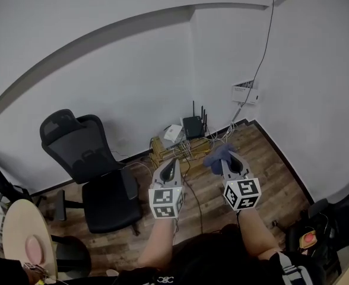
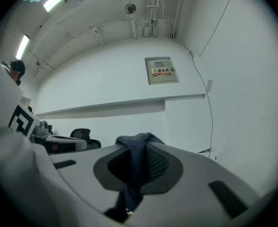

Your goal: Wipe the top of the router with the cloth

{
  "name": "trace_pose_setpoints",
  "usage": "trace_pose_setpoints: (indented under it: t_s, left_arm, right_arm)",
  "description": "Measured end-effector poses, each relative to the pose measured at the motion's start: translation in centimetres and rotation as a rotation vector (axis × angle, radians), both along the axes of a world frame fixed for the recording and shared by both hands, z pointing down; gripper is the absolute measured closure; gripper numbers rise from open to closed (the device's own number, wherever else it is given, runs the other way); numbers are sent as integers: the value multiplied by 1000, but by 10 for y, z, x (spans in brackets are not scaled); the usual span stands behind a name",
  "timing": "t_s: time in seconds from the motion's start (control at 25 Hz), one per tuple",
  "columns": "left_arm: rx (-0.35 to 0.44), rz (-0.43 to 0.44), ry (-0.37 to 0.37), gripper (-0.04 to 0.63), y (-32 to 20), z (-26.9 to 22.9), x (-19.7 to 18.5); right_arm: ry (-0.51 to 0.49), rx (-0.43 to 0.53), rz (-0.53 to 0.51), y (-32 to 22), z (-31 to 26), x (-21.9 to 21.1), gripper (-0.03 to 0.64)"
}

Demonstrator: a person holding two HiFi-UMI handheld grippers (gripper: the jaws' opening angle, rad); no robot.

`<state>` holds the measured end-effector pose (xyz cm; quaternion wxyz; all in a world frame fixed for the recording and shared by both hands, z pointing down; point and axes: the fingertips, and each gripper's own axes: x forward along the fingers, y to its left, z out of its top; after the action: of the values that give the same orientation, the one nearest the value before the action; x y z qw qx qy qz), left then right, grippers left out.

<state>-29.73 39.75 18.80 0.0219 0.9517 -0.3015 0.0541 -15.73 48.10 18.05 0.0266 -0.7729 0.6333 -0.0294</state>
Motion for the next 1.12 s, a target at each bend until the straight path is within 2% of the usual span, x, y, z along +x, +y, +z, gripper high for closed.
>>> trace_pose_setpoints:
  t_s: [0.32, 0.56, 0.8, 1.12]
  left_arm:
    - [-21, 43, -4, 598, -28, 11, 34]
    - [-12, 48, -4, 598, -52, 10, 87]
    - [31, 4, -19, 598, -89, -4, 137]
    - [-7, -11, -48, 598, -113, 7, 202]
  right_arm:
    - [19, -22, -13, -28, 8, 13, 601]
    - [-1, -4, -31, -57, 13, 61, 601]
    - [25, 23, -67, -102, -2, 113, 601]
    - [12, 7, -122, -141, 4, 175, 601]
